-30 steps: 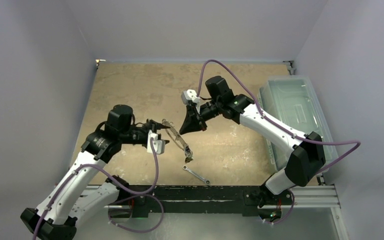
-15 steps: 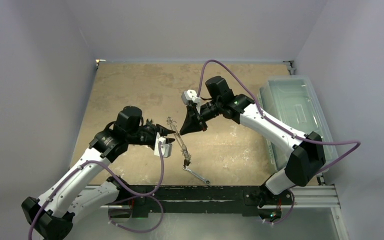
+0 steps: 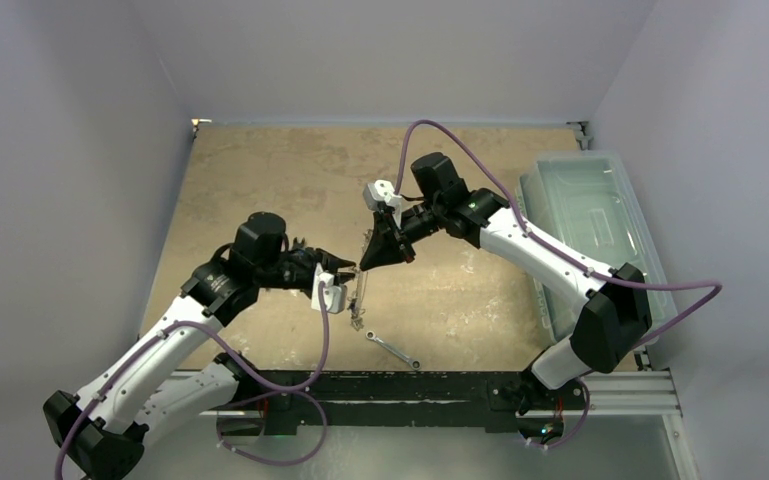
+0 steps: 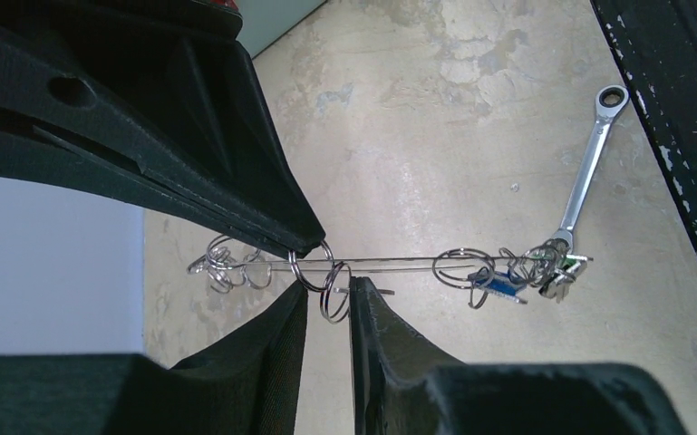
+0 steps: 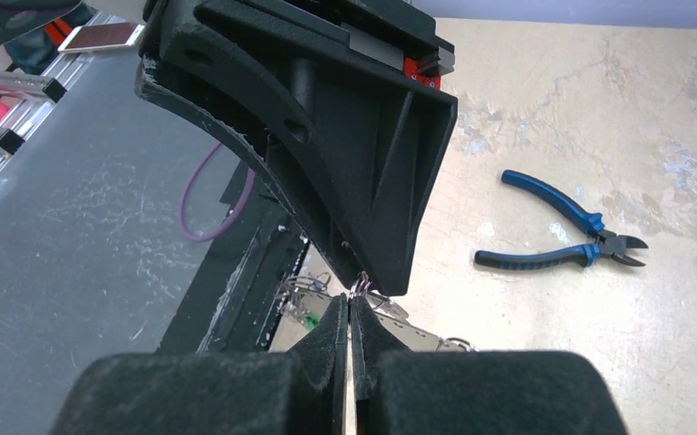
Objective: Remove the keys from the keyring
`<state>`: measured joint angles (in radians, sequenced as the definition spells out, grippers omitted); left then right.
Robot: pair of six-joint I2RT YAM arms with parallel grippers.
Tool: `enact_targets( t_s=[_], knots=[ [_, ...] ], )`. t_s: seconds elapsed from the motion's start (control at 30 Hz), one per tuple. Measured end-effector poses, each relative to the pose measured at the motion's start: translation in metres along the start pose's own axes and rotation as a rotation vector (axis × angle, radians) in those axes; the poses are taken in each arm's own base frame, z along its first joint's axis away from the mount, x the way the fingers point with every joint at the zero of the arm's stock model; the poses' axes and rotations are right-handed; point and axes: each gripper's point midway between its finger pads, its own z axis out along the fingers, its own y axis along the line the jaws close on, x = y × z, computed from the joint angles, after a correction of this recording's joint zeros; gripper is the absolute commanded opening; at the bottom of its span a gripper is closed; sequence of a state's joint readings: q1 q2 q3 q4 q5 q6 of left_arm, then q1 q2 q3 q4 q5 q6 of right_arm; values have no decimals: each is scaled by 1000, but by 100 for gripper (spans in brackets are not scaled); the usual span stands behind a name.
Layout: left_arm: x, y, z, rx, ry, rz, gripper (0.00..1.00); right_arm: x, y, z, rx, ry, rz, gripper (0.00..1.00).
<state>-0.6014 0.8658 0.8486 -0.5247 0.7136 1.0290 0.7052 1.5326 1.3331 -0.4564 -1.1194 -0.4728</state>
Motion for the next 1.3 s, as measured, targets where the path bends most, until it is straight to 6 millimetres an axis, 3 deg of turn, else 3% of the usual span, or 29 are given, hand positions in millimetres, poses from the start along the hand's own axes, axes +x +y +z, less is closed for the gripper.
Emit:
enact_targets(
  t_s=[0.23, 0.47, 0.9, 1.3],
  knots=[
    [2, -1, 0, 0, 9, 2, 0, 0, 0, 0, -2, 0, 0, 0],
    [3, -2, -1, -19, 18, -36, 0, 1, 1, 0, -4, 2, -7, 0],
    [3, 3, -3, -93, 20, -261, 0, 0, 0, 0, -2, -1, -22, 0],
    [6, 23, -19, -203, -28, -464, 0, 0, -1, -1, 0, 3, -32, 0]
  ],
)
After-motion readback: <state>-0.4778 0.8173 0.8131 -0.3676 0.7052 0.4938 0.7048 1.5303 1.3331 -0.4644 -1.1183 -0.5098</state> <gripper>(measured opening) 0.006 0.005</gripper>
